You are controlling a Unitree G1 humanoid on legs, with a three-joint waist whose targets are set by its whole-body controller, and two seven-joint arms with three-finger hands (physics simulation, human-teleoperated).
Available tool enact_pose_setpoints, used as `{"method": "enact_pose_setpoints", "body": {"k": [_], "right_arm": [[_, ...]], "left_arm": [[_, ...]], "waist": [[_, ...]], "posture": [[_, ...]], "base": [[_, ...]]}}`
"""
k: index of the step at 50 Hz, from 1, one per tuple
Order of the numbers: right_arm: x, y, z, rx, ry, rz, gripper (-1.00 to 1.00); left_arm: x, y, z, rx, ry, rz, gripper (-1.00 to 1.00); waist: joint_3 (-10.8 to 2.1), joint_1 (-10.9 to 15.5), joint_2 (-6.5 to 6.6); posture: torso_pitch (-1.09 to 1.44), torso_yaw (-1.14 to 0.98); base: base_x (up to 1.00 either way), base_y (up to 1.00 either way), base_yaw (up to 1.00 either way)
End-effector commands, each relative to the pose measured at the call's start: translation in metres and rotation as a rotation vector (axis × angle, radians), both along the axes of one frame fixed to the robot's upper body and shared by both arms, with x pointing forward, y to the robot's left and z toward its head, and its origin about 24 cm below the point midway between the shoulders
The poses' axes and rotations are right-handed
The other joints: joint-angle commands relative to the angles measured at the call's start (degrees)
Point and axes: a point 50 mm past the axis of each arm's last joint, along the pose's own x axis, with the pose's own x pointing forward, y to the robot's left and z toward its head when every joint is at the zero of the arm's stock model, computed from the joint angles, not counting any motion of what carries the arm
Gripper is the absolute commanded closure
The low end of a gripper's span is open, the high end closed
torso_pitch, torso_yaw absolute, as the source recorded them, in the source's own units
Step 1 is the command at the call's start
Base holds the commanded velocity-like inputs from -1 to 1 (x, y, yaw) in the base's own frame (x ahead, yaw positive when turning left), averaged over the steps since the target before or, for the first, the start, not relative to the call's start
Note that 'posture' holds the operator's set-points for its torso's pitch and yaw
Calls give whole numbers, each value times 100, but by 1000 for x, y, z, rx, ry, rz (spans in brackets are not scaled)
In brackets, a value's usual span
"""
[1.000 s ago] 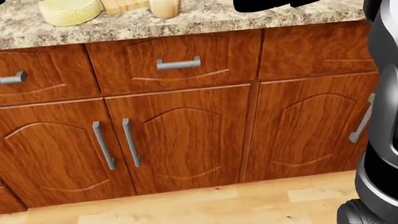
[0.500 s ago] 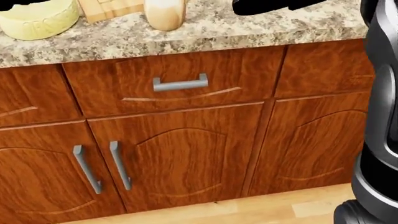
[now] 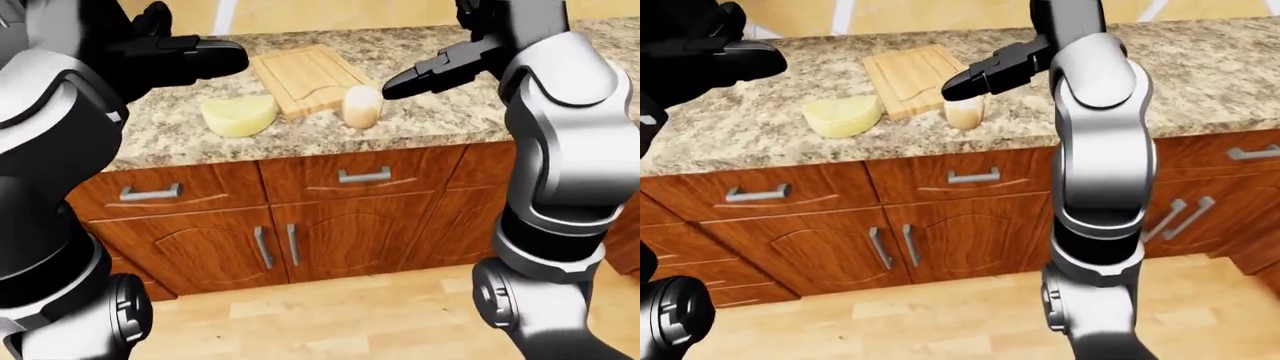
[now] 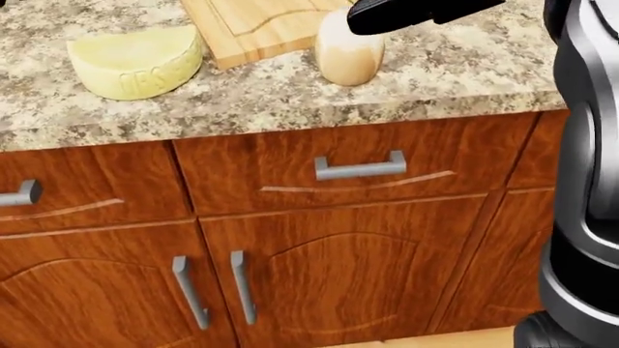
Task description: Place the bread and cheese on the cutting board.
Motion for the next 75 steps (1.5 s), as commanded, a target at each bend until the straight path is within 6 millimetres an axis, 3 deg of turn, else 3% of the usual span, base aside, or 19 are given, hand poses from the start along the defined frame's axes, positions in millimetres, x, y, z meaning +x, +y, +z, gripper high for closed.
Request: {"method": "enact_pose_setpoints", "body": {"k": [1, 14, 17, 20, 26, 27, 28, 29, 37, 39, 40, 44, 51, 58, 62, 63, 64, 71, 75], "right_arm": [[-10, -3, 18, 0, -102, -18, -100], [-10, -3, 18, -7, -97, -25, -100], [-9, -3, 17, -10, -94, -24, -100], [-9, -3, 17, -7, -95, -23, -100], [-10, -3, 18, 2, -97, -21, -100], [-9, -4, 17, 7, -97, -22, -100], [-9, -4, 17, 6, -97, -23, -100], [-9, -4, 17, 7, -97, -22, -100], [-10, -4, 18, 14, -96, -20, -100], [-10, -3, 18, 10, -96, -19, -100], [-11, -3, 18, 8, -98, -17, -100], [-10, -2, 17, 4, -96, -14, -100], [-10, -2, 17, 4, -96, -16, -100], [-9, -2, 17, 5, -96, -11, -100], [-10, -2, 18, 17, -99, -5, -100], [-10, -2, 18, 19, -99, -5, -100], [-9, -2, 17, 12, -100, -7, -100], [-10, -1, 17, 4, -106, -7, -100], [-10, -1, 17, 2, -104, -8, -100]], "left_arm": [[-9, 0, 18, -12, -100, -6, -100], [-10, 0, 18, -11, -100, -4, -100], [-10, 0, 18, -10, -99, -4, -100], [-10, 0, 18, -11, -100, -3, -100], [-9, -1, 17, -8, -97, -5, -100], [-9, -1, 17, -7, -97, -5, -100], [-9, -1, 17, -8, -97, -4, -100], [-9, 0, 17, -8, -97, -4, -100], [-9, -1, 17, -6, -97, -5, -100], [-9, -1, 17, -5, -97, -5, -100], [-10, 0, 17, -6, -97, -5, -100], [-9, -1, 17, -4, -96, -6, -100], [-9, -1, 16, -3, -95, -6, -100], [-9, -1, 16, -2, -95, -7, -100], [-9, -1, 17, -3, -96, -6, -100], [-9, -1, 17, -2, -96, -6, -100], [-9, -1, 17, -2, -95, -7, -100], [-9, -1, 17, -2, -96, -6, -100], [-10, -1, 17, -2, -96, -5, -100]], "waist": [[-224, -15, 57], [-354, -45, 189], [-159, 20, -111], [-269, 9, -173], [-143, -99, 237], [-254, -157, 652], [-219, -166, 685], [-69, -112, 582], [-65, -24, -120], [-64, 4, -50], [-270, 25, -18], [-87, 6, 166], [-159, -60, 418], [-277, 38, 157], [-337, 144, -355], [-227, 97, -144], [-173, 140, -279], [5, 27, -153], [-169, -75, 212]], "posture": [[0, 0], [0, 0], [0, 0], [0, 0], [0, 0], [0, 0], [0, 0], [0, 0], [0, 0], [0, 0], [0, 0], [0, 0], [0, 0], [0, 0], [0, 0], [0, 0], [0, 0], [0, 0], [0, 0]], "base": [[0, 0, 0], [0, 2, 0], [17, 41, 0], [21, 42, 0], [20, 35, 0], [4, 0, 0], [4, 0, 0], [5, 0, 0], [4, 0, 0], [4, 0, 0], [15, 0, 0], [34, 0, 0], [41, 0, 0], [34, 0, 0], [38, 0, 0], [38, -2, 0], [38, -2, 0], [9, 0, 0], [0, 0, 0]]}}
